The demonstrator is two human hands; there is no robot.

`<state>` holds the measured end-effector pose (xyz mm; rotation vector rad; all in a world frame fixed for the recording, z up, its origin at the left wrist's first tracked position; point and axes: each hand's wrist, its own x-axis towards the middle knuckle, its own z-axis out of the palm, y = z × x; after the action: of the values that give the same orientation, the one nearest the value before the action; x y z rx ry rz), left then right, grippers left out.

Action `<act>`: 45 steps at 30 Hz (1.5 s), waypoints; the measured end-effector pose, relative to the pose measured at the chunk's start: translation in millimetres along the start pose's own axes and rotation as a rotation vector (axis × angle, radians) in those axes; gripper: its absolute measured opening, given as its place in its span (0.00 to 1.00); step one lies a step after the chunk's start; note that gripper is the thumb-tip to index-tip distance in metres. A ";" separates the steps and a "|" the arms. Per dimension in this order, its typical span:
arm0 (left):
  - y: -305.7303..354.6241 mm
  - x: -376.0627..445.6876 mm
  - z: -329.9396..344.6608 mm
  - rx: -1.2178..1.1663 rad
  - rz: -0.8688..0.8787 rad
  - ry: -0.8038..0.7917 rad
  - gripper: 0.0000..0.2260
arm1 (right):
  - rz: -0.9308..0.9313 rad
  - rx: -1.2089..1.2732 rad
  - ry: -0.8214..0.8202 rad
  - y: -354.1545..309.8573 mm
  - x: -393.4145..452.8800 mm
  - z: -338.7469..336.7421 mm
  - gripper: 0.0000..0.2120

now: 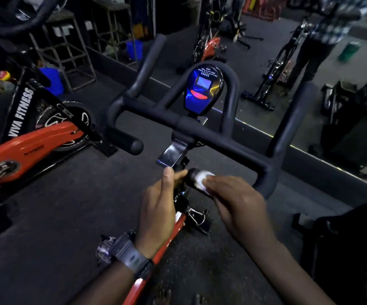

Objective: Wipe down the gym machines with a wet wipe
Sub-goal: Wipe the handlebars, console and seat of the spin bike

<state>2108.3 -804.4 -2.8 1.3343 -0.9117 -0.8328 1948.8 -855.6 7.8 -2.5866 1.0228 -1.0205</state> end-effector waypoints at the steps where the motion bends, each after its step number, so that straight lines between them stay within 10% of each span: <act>1: 0.2 2.1 0.0 0.009 0.011 -0.011 0.26 | 0.017 -0.016 -0.043 -4.8 18.1 12.8 0.11; 10: -7.5 6.3 -2.9 0.018 0.013 -0.020 0.25 | 0.098 -0.120 -0.051 -4.1 0.8 -20.7 0.13; 15: -17.6 11.4 -1.0 0.060 0.066 0.115 0.27 | 0.164 -0.242 -0.493 -18.7 83.1 22.3 0.12; 30: -10.9 21.1 -9.9 -0.065 0.062 0.036 0.26 | -0.454 -0.129 -0.554 8.0 55.0 14.6 0.04; 36: -6.9 17.6 -3.5 -0.102 0.048 0.028 0.23 | 0.058 0.072 -0.166 -11.3 64.1 15.3 0.04; 45: -8.0 10.8 -7.0 0.017 0.113 -0.005 0.27 | 0.254 -0.092 -0.524 15.8 57.1 -53.3 0.10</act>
<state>2119.3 -811.6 -10.1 1.2830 -0.9909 -0.7430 1935.4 -900.8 72.1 -2.4945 1.2170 -0.2176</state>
